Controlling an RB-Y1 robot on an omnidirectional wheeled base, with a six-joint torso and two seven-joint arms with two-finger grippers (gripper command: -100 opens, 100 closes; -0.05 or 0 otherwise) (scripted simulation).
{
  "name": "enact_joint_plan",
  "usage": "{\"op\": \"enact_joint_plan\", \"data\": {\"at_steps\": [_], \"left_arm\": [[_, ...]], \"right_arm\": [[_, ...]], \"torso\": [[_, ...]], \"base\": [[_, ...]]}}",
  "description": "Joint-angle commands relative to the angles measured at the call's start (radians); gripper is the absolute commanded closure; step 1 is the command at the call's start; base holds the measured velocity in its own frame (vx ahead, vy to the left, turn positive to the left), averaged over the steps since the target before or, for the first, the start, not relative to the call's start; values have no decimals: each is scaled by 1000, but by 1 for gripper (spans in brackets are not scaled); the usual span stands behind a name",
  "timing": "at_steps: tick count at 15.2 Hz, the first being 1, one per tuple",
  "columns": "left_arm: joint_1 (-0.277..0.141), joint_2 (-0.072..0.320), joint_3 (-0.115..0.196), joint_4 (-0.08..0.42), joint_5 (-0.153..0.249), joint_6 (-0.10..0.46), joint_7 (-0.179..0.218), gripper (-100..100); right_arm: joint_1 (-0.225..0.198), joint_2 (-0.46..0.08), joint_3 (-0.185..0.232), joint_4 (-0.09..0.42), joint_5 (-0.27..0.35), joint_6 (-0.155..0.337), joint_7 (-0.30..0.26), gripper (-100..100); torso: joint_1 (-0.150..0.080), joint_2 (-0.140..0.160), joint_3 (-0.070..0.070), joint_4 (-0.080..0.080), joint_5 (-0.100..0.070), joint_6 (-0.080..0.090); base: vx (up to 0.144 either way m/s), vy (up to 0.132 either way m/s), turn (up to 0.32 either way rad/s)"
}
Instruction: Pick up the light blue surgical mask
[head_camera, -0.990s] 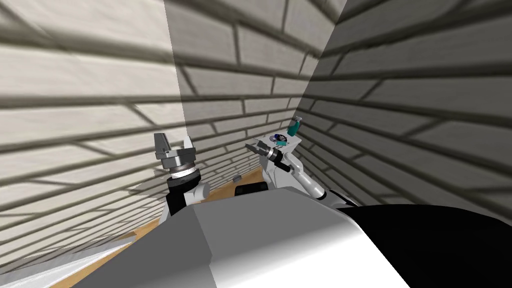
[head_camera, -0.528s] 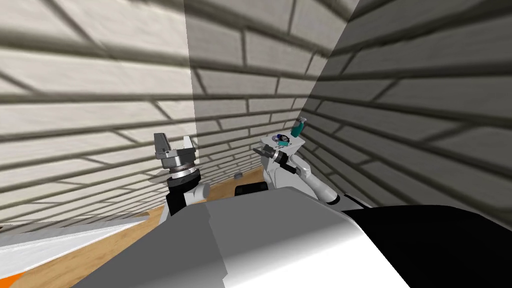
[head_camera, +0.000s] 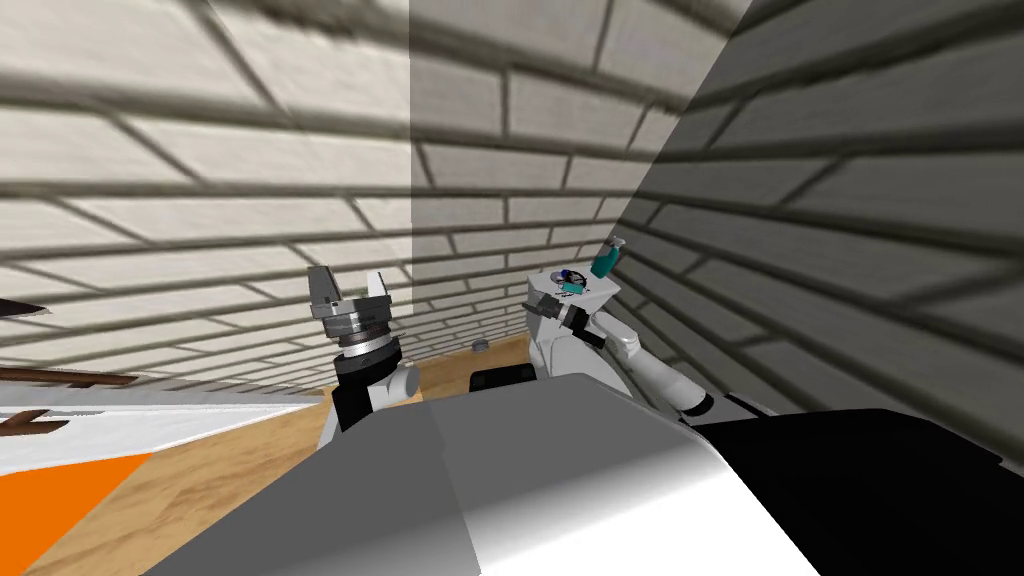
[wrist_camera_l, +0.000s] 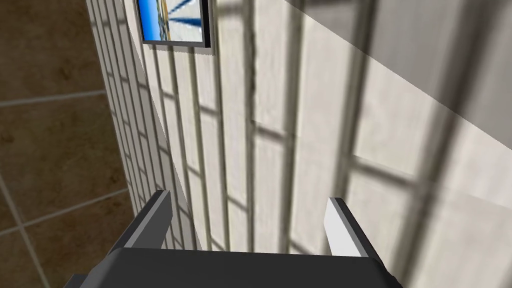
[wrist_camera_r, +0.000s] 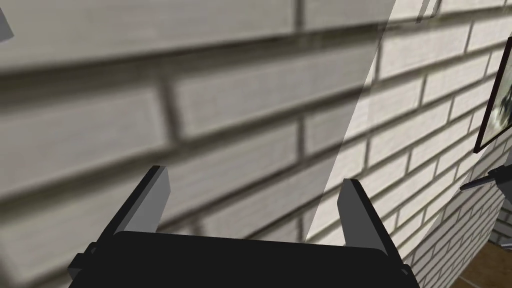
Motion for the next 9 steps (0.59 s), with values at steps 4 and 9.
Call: {"op": "enact_joint_plan", "data": {"at_steps": [4, 9], "left_arm": [[0, 0, 0, 0, 0, 0, 0, 0], [0, 0, 0, 0, 0, 0, 0, 0]], "right_arm": [[49, -95, -30, 32, 16, 29, 31, -100], [109, -206, -64, 81, 41, 64, 76, -100]], "torso": [[0, 0, 0, 0, 0, 0], [0, 0, 0, 0, 0, 0]], "base": [[-62, -34, 191], [-68, -36, 211]]}}
